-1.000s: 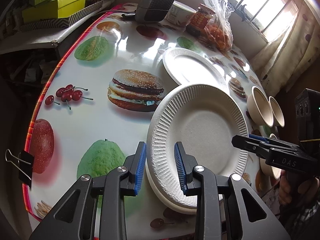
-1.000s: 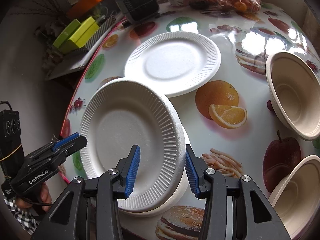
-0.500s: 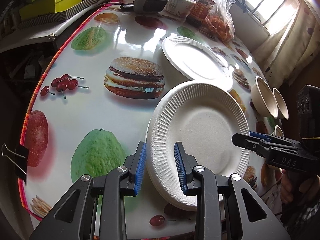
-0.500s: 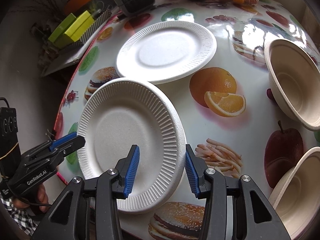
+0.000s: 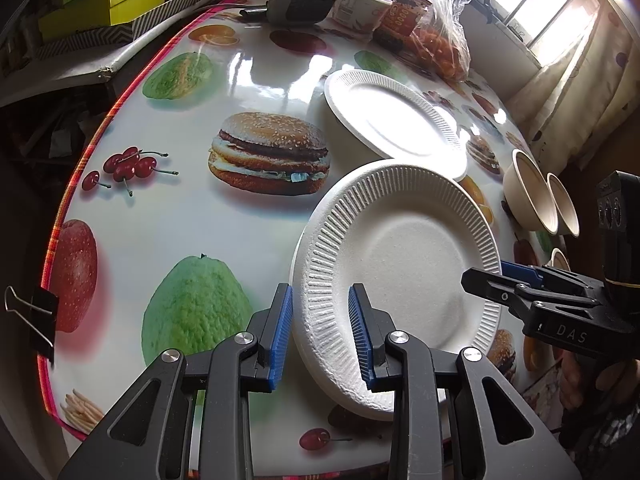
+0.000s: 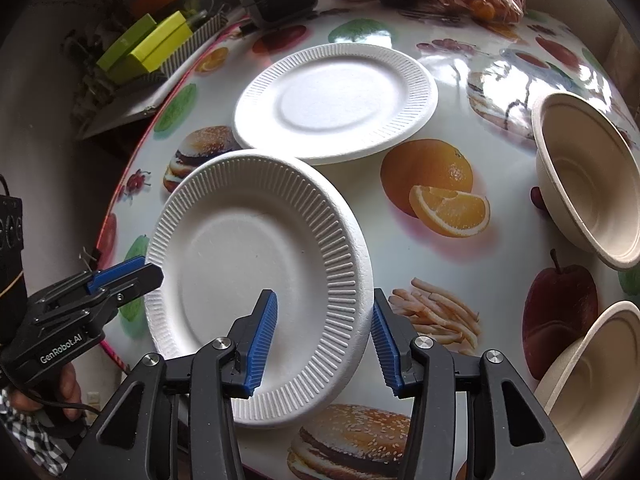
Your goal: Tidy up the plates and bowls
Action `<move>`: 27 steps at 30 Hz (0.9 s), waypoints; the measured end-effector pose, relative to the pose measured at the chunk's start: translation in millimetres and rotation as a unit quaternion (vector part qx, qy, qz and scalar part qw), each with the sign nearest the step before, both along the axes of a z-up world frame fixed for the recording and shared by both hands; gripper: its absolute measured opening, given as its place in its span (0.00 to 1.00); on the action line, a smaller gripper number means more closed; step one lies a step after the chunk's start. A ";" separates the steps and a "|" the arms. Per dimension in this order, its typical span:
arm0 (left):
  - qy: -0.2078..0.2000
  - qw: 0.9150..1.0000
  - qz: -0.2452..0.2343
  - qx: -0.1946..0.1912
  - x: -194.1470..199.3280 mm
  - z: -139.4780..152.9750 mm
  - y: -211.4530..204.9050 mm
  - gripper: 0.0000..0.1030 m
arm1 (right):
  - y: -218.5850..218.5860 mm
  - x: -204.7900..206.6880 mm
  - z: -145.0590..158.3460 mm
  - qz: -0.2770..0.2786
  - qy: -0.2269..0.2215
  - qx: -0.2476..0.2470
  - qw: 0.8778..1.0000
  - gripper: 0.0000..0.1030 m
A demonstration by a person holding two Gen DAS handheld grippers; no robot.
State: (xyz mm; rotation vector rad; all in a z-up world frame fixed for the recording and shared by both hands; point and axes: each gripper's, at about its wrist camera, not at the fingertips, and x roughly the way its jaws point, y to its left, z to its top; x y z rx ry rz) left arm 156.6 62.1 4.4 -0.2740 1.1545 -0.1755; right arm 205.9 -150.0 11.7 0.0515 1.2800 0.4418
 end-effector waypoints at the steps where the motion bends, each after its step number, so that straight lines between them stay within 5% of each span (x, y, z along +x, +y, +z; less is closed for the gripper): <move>1: 0.000 1.000 -0.001 0.000 0.0 -0.1 -0.2 0.29 | 0.9 -0.1 0.1 0.000 -0.001 -0.003 1.000 0.45; 27: 0.005 1.000 -0.002 0.009 -0.9 -1.3 -2.0 0.29 | 9.9 -4.3 -3.7 0.013 -0.014 -0.037 0.999 0.51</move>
